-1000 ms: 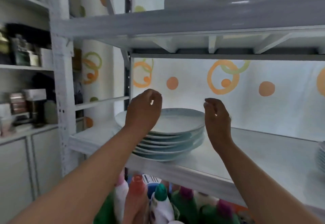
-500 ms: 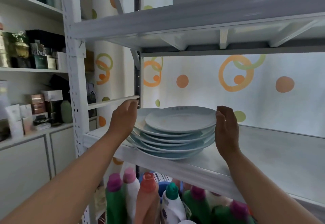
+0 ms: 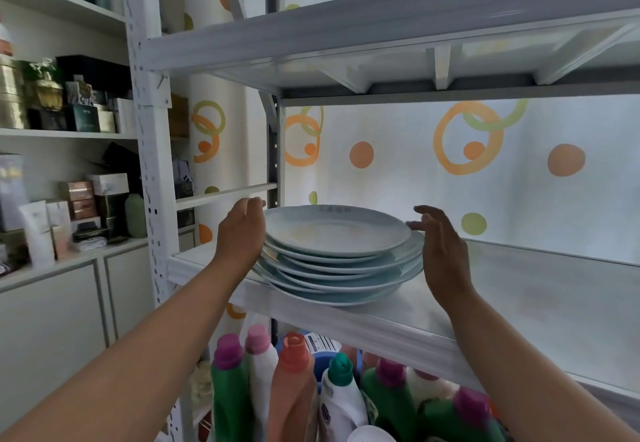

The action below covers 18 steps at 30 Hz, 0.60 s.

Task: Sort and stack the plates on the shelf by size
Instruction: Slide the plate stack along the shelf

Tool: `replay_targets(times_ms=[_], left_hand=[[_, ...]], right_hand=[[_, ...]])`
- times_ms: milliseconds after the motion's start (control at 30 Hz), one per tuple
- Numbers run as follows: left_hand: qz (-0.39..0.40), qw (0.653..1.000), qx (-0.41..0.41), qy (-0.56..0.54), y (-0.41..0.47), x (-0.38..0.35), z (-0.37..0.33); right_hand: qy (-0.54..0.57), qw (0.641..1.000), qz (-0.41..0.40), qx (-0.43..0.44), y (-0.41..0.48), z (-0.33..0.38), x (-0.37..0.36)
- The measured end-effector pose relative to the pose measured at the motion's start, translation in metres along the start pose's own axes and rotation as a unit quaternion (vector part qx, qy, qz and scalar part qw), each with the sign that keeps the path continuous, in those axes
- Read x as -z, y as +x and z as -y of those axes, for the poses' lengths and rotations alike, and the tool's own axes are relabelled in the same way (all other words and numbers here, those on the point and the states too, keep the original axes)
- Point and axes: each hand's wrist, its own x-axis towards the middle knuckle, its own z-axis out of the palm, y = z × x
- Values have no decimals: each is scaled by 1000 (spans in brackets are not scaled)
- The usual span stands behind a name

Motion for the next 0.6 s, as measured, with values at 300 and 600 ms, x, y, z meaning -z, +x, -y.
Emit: replay_targets(times_ms=[300,600], left_hand=[[-19,1000,2,-1,4,12,2],[24,999,-4,20,-5,0,2]], right_hand=[[28,997,-36,-61,1,1,1],[-4,995,-37,-91,-1,4,3]])
